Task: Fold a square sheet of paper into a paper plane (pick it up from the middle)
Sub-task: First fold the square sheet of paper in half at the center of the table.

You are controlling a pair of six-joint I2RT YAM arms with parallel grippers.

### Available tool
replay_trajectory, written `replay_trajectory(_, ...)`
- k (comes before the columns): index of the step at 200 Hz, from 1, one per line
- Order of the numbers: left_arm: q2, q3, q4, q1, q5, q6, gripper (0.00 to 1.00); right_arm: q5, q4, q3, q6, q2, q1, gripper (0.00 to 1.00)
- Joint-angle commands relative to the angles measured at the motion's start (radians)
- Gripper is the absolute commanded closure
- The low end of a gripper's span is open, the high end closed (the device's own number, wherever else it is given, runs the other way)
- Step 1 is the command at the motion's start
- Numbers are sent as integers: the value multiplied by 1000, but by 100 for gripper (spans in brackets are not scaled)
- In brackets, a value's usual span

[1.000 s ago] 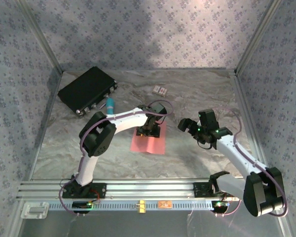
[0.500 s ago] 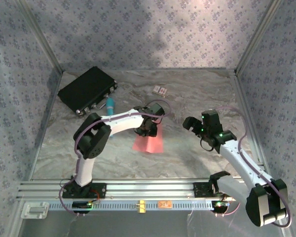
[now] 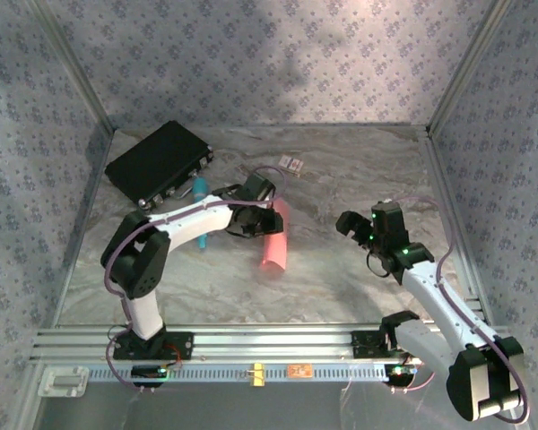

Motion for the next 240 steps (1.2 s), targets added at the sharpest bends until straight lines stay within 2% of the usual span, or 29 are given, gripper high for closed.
replay_trajectory(1, -60, -29, 157, 25, 210, -30, 60, -131, 59, -9, -84, -7, -12, 1)
replay_trajectory(14, -77, -51, 216, 33, 276, -42, 60, -173, 52, -2, -117, -3, -19, 3)
replay_trajectory(27, -87, -62, 237, 35, 297, -38, 60, -224, 89, -14, -121, -4, -26, 7)
replay_trajectory(59, -69, -105, 313, 39, 362, -48, 60, -312, 153, -27, -117, 5, -33, 11)
replay_trajectory(85, -30, -128, 319, 39, 349, -50, 60, -359, 157, -15, -121, 43, -35, 13)
replay_trajectory(125, 1, -167, 362, 40, 349, -58, 60, -430, 193, -3, -105, 118, -29, 24)
replay_trajectory(240, 46, -226, 424, 64, 352, -80, 58, -422, 219, -8, -107, 193, 24, 25)
